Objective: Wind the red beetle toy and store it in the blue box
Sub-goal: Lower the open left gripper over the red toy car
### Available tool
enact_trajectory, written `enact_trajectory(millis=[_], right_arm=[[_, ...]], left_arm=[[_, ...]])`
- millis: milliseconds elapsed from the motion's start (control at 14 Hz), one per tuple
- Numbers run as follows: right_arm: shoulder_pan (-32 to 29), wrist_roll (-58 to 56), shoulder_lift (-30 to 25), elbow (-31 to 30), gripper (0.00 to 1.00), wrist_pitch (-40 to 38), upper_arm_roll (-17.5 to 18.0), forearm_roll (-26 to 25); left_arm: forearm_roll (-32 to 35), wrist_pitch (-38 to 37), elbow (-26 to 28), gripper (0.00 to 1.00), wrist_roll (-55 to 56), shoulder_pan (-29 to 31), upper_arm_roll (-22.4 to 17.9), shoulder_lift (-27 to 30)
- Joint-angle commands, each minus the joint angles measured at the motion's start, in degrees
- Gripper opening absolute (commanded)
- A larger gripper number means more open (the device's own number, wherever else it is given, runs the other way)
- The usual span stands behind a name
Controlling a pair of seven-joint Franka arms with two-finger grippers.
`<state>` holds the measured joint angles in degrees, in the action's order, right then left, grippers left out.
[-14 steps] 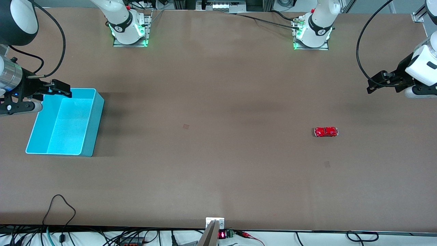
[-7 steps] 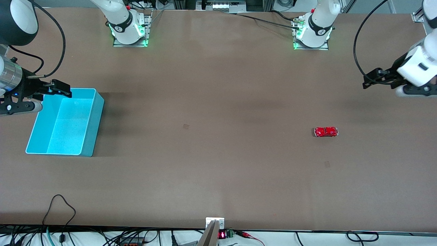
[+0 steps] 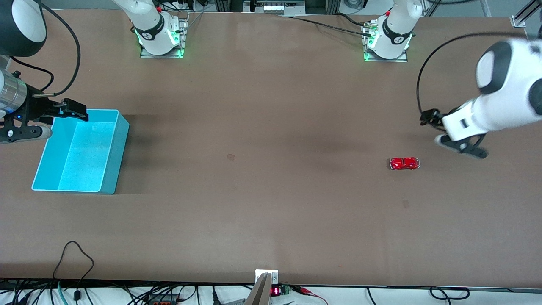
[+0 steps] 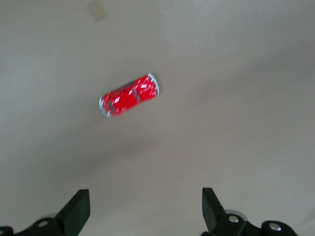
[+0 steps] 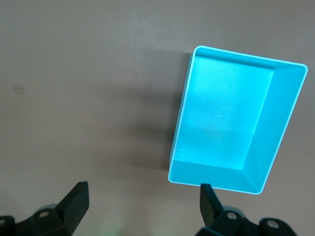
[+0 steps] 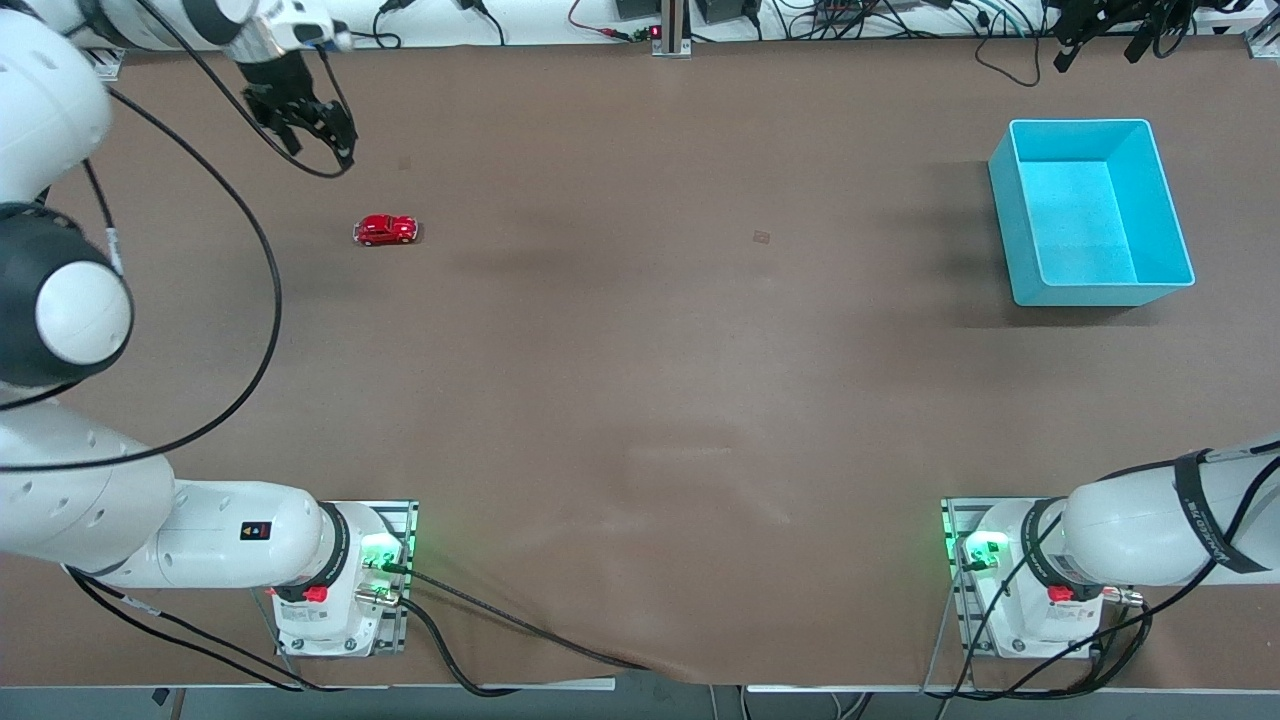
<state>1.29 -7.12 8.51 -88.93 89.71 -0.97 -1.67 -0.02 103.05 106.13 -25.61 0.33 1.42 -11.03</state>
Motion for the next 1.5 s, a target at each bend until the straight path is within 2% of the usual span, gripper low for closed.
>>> enact_trajectory(millis=[0,214,500,643,786,1000,1214,1429], right_arm=[[0.2,-0.3,-0.5,0.0,1.0,-0.6,0.3,-0.7],[-0.1,-0.5,-0.5,0.0,1.0,-0.6,0.2,-0.7],[0.1,-0.6,-0.5,0.0,1.0,-0.6,0.2,-0.7],[0.3,-0.5,-0.5,0.0,1.0,-0.5,0.3,-0.7],[0.3,-0.6,-0.5,0.1,1.0,-0.5,0.3,-0.7],[0.3,-0.6,-0.5,0.0,1.0,-0.5,0.3,-0.7],[0.2,-0.6,-0.5,0.0,1.0,-0.6,0.3,-0.7],[0.4,-0.6,-0.5,0.2,1.0,-0.5,0.4,-0.6]], left_arm=[[-0.2,6.4,-0.7,1.0,-18.7,0.7,-0.3,-6.1],[-0.2,13.6,2.2,1.0,-33.6,1.8,-0.3,-7.3],[1.8,16.0,3.4,1.0,-53.6,2.3,0.9,-9.4],[1.8,21.2,5.9,1.0,-56.4,3.8,1.0,-10.1],[1.8,30.2,11.1,1.0,-58.1,5.4,2.2,-10.1],[1.9,34.8,13.9,1.0,-58.2,5.4,2.4,-10.2],[1.9,43.2,17.7,1.0,-59.5,5.4,2.5,-11.2],[1.9,45.7,18.7,1.0,-61.5,5.3,2.5,-12.0]])
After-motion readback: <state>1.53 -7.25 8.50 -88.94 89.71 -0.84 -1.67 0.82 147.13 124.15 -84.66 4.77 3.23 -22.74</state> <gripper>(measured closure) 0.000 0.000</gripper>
